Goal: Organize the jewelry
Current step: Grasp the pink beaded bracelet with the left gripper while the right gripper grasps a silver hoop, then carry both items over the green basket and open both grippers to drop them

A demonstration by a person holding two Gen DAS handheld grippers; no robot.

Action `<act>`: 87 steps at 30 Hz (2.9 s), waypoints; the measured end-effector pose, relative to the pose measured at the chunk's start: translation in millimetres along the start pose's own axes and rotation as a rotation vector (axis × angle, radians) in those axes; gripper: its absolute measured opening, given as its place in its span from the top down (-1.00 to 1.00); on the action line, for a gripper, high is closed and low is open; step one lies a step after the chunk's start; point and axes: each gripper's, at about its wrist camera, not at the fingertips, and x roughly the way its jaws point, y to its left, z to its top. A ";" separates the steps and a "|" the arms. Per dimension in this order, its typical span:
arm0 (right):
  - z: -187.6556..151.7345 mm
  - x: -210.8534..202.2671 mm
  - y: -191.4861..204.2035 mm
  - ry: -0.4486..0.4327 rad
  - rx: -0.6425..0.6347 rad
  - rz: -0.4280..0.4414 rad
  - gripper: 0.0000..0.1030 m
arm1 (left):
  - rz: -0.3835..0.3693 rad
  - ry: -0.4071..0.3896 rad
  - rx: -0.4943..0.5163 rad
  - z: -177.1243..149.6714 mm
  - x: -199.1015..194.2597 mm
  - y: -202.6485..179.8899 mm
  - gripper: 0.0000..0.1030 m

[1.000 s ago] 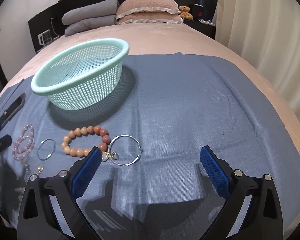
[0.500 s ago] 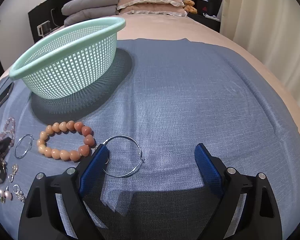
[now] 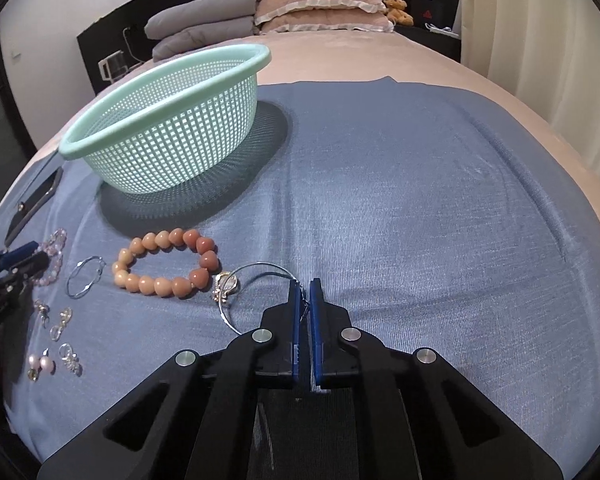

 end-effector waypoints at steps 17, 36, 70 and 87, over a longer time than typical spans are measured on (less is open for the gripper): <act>12.1 -92.0 15.9 -0.124 -0.030 0.020 0.91 | -0.143 0.002 -0.032 11.4 -60.2 4.1 0.88; 73.9 -147.5 38.2 -0.298 -0.121 0.047 0.91 | -0.141 -0.190 0.049 97.0 -129.7 -8.7 0.88; 120.0 13.5 58.0 -0.136 -0.160 0.131 0.90 | -0.215 -0.093 0.031 155.1 6.7 -38.5 0.87; 116.5 -14.0 42.6 -0.161 -0.158 0.112 0.85 | -0.164 -0.170 0.057 144.0 -30.7 -22.7 -0.10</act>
